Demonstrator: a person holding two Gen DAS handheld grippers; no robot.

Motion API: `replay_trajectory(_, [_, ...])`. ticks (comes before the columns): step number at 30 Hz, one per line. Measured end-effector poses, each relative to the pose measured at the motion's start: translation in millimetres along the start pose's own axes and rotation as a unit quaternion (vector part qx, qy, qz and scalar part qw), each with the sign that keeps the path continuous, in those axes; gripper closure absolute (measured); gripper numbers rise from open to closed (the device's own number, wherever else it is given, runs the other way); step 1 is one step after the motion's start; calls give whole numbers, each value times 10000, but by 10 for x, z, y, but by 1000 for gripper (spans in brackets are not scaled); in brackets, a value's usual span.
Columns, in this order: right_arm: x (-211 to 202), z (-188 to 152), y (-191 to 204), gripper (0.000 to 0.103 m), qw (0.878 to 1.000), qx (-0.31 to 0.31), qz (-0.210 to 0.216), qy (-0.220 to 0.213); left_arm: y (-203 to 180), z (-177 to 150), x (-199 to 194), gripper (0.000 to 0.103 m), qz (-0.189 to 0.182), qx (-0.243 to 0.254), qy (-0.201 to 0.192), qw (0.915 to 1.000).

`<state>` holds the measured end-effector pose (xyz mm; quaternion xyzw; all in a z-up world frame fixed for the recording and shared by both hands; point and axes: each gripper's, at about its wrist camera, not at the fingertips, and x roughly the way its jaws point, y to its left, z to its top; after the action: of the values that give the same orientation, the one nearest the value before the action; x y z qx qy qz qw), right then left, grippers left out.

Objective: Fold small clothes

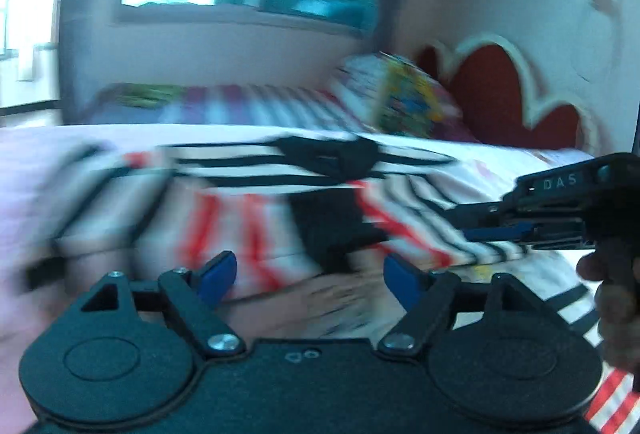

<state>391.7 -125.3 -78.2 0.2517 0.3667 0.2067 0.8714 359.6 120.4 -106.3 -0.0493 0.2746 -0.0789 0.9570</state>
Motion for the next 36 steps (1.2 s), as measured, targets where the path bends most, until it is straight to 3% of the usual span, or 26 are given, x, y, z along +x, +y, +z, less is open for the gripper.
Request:
replay_trajectory(1, [65,-9,33,72,10000,35,60,66,139,-51,-135,27,222,-85,-75,9997])
replay_trajectory(2, [133,-25,65,45,9999,68,95,110,255,-90,-229,29,402,-191,-90,9990])
replay_trajectory(3, [191,-45,98,35,9998,101,142,101,363,-118,-307,30,579,-321,-87,9978])
replay_trajectory(7, [396,-76,240,35,9992,168,345,80,690,-142,-325,35,1063,-532,110,9928])
replay_trajectory(9, [488,-79,312,45,9992,116,353,115,777,-114,-240,37,1119,-536,201,9921])
replay_trajectory(12, [619,-57,386,77,9997,-61,63,224,827,-56,-124,38,1142,-515,273,9918])
replay_trajectory(13, [625,-47,399,98,9997,-154,9,202,840,-47,-121,38,1151,-523,256,9916])
replay_trajectory(19, [51,178,307,97,9931,-501,-356,-1000,839,-67,-75,39,1109,-505,255,9922])
replay_trajectory(22, [-6,259,50,97,9939,-444,-657,-768,808,-60,-53,46,1069,-430,247,9930])
replay_trajectory(29, [-102,150,-52,97,9929,-631,-713,-709,775,-10,-32,68,969,-444,227,9940])
replay_trajectory(36, [-8,98,-191,97,9934,-582,-898,-425,914,-3,74,68,791,-804,553,9921])
